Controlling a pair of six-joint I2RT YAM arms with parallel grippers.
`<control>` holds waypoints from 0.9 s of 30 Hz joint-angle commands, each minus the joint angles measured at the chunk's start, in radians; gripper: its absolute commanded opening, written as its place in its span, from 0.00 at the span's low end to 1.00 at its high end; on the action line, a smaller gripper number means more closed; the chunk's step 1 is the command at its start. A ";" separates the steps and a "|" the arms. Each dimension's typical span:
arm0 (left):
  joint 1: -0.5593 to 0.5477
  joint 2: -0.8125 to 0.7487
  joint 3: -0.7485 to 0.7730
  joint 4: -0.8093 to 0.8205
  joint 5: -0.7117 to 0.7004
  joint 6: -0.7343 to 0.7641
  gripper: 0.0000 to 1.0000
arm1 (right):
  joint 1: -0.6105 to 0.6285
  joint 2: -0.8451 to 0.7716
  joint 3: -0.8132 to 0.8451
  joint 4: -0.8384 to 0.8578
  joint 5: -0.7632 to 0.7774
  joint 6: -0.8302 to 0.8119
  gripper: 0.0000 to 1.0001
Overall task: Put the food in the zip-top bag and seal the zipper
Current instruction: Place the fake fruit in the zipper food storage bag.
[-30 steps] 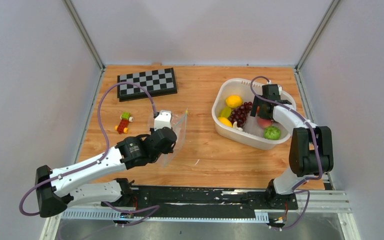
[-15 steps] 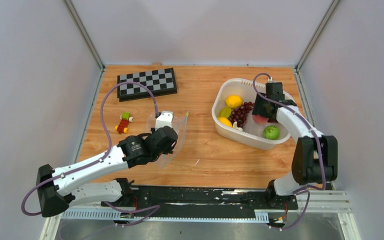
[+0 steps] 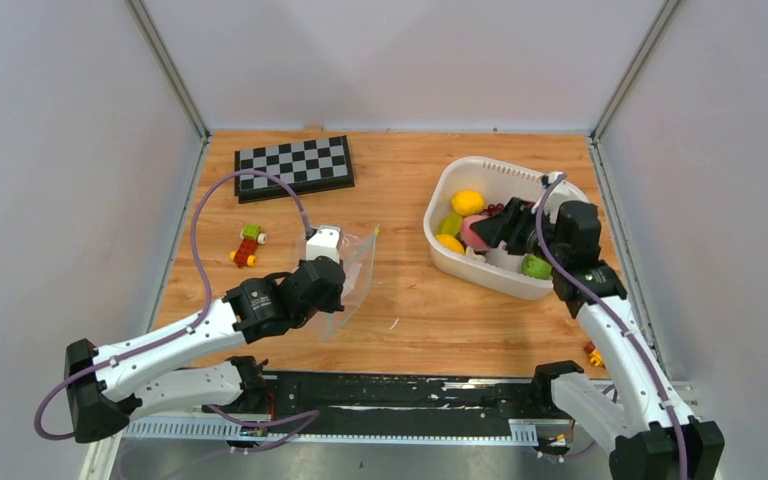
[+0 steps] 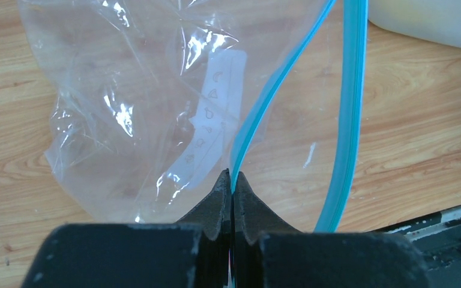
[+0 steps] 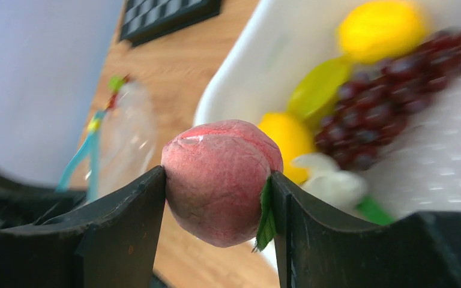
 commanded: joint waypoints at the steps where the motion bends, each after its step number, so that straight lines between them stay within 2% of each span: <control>1: 0.002 -0.013 0.003 0.067 0.042 -0.017 0.00 | 0.124 -0.091 -0.071 0.230 -0.167 0.176 0.40; 6: 0.002 -0.007 -0.002 0.096 0.091 -0.037 0.00 | 0.338 -0.061 -0.032 0.252 -0.095 0.151 0.41; 11: 0.002 0.009 0.018 0.097 0.103 -0.055 0.00 | 0.534 0.018 -0.012 0.413 -0.033 0.182 0.41; 14: 0.002 0.026 0.029 0.112 0.113 -0.066 0.00 | 0.641 0.083 0.044 0.408 0.041 0.161 0.41; 19: 0.002 0.016 0.029 0.138 0.126 -0.090 0.00 | 0.711 0.159 0.050 0.468 0.113 0.167 0.41; 23: 0.002 -0.023 0.023 0.163 0.119 -0.101 0.00 | 0.734 0.253 0.102 0.349 0.184 0.107 0.40; 27: 0.002 -0.052 0.015 0.166 0.095 -0.116 0.00 | 0.748 0.288 0.138 0.290 0.173 0.048 0.42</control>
